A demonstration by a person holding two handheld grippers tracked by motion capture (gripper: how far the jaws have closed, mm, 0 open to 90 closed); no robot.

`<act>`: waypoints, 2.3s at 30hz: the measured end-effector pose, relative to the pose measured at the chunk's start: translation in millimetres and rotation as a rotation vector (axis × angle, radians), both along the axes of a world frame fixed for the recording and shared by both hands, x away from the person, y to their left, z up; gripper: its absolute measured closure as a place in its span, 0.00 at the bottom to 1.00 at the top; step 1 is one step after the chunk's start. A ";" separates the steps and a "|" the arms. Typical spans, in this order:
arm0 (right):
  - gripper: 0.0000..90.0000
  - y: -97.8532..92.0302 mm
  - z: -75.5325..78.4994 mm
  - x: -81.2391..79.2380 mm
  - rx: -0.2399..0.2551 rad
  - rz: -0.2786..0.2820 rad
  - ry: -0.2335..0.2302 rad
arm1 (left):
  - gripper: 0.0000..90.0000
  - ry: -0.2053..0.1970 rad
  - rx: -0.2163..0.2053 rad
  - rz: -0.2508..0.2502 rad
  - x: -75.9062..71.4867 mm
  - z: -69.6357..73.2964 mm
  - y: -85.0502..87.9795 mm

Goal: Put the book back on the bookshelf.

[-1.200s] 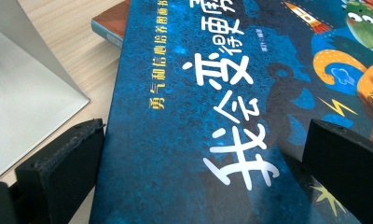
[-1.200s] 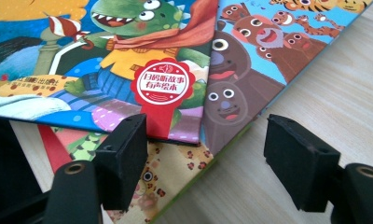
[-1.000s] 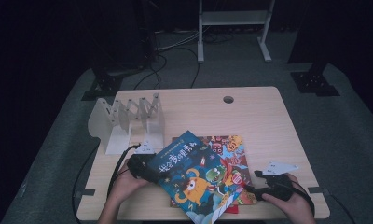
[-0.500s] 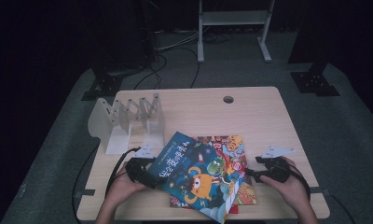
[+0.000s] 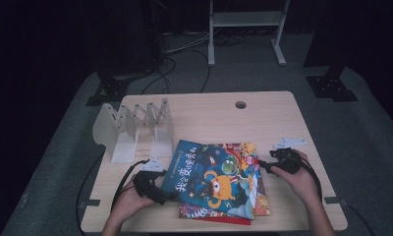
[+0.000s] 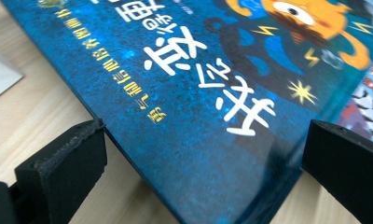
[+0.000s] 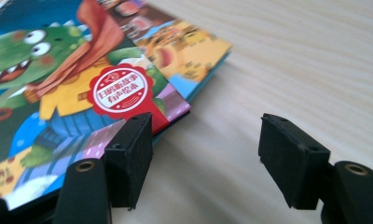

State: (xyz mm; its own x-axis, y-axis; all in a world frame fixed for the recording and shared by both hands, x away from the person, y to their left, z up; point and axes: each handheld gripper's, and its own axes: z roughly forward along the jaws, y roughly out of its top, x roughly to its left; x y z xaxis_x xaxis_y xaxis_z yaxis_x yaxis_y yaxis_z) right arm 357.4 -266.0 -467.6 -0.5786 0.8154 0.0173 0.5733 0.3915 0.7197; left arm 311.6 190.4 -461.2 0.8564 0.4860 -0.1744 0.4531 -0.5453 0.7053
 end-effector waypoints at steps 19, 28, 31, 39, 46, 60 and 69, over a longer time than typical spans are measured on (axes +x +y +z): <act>0.36 5.0 6.9 18.1 0.077 -0.039 -0.023 | 0.00 0.016 -0.047 -0.067 -6.2 -3.0 -20.6; 0.37 7.0 -1.8 9.7 0.139 -0.014 0.029 | 0.00 -0.038 -0.066 0.019 -2.2 0.1 -8.1; 0.38 8.5 -2.1 8.7 0.152 0.000 0.043 | 0.00 -0.055 -0.071 0.052 -1.9 1.5 -2.0; 0.37 18.2 -0.6 6.2 0.127 0.004 0.028 | 0.00 -0.070 -0.065 0.104 1.0 0.9 7.9; 0.37 39.1 1.0 4.5 0.115 0.043 0.026 | 0.00 -0.061 -0.053 0.132 1.7 -0.9 15.4; 0.36 75.4 2.7 -5.0 0.103 0.120 0.021 | 0.00 -0.039 -0.043 0.170 2.1 -4.2 27.8; 0.38 85.4 4.2 -11.6 0.088 0.163 0.010 | 0.00 -0.027 -0.043 0.189 1.7 -5.7 33.4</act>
